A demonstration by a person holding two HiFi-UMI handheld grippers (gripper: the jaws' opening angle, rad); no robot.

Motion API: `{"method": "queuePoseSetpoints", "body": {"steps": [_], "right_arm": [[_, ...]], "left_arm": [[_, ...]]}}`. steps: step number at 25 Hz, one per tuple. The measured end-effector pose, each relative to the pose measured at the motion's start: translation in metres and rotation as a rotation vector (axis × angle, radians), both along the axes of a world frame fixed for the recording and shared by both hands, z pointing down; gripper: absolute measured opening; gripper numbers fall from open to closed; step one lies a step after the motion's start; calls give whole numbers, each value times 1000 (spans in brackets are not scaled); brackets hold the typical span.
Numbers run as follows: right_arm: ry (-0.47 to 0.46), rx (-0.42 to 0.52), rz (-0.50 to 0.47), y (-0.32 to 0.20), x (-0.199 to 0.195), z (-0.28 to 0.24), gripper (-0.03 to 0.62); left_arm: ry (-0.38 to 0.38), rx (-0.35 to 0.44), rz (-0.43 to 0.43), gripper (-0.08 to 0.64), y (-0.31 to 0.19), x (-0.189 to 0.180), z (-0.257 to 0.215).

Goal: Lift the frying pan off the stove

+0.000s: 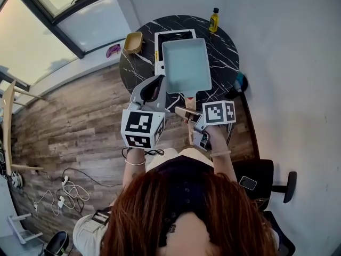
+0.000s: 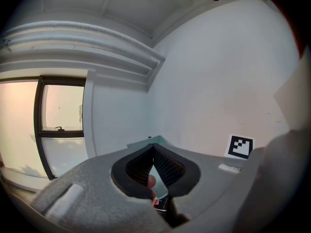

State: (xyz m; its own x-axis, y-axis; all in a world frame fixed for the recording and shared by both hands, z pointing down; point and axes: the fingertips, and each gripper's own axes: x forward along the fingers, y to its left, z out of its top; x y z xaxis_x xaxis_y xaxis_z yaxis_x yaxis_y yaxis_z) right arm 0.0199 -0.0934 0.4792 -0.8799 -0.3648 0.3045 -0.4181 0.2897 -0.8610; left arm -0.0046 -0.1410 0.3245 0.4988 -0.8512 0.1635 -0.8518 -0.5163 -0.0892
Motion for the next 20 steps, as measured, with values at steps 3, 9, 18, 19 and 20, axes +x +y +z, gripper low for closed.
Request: {"method": "queuePoseSetpoints", "body": {"steps": [3, 9, 18, 19, 20], "right_arm": [[2, 14, 2, 20, -7, -7, 66], [7, 4, 8, 36, -20, -11, 66], [16, 21, 27, 59, -30, -25, 66], [16, 24, 26, 63, -31, -26, 66], [18, 28, 26, 66, -31, -28, 66]], "left_arm": [[5, 8, -2, 12, 21, -9, -4], [14, -1, -11, 14, 37, -31, -4], [40, 5, -28, 12, 61, -56, -9], [45, 5, -32, 12, 65, -58, -9], [49, 5, -35, 12, 68, -59, -9]]}}
